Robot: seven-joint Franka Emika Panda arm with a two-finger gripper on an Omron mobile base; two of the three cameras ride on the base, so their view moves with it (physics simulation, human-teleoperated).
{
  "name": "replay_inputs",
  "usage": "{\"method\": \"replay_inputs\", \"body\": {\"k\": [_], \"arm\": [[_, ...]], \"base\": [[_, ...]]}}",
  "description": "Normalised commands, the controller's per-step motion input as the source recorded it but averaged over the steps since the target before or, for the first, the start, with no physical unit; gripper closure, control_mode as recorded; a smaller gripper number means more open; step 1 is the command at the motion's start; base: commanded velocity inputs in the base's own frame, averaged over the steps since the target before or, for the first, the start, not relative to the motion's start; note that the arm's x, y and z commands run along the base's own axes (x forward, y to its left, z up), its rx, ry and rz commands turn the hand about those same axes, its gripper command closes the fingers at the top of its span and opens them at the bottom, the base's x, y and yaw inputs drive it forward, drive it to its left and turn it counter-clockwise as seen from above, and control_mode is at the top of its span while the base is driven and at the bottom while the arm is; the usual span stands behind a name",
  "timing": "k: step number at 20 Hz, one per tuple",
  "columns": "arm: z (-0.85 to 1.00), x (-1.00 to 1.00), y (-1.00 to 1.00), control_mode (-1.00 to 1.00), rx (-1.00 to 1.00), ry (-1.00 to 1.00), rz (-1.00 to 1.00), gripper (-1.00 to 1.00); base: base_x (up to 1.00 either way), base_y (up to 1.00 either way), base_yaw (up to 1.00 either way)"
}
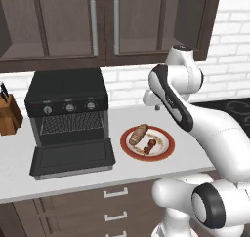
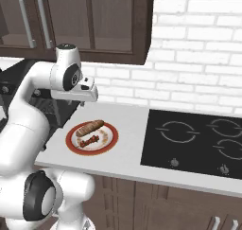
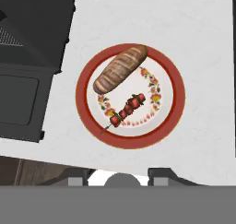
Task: Pick up the kebab skewer and baguette bread, and place them inside the toaster oven. Close the toaster oven door and start by setting the timer.
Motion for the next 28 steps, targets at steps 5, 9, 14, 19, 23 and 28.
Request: {"method": "replay_inputs", "body": {"k": [5,9,14,19,23,28], "arm": [[-0.26,-0.42,0.09,-1.00,-0.04,0.02,0.00,-1.00],[-0.47,-0.64,0.99,-1.00,-0.02,-0.21,0.00,-1.00],[-0.20,-0.42,1.00,-1.00,-0.02,-0.36,-0.03,-1.00],[-0.11,-0.03,1.00,-1.00,0.00,-0.32,-0.13,-1.00],[0.00,0.04,1.00,-1.00,0.00,-0.32,-0.18,-1.00],[-0.12,0.44,1.00,-1.00,0.00,-0.26,-0.13,-1.00]], "base": [[0.00,0.00,0.00],[0.00,0.00,0.00],[0.00,0.00,0.00],[0.00,0.00,0.00],[0.00,0.00,0.00],[0.00,0.00,0.00]]}}
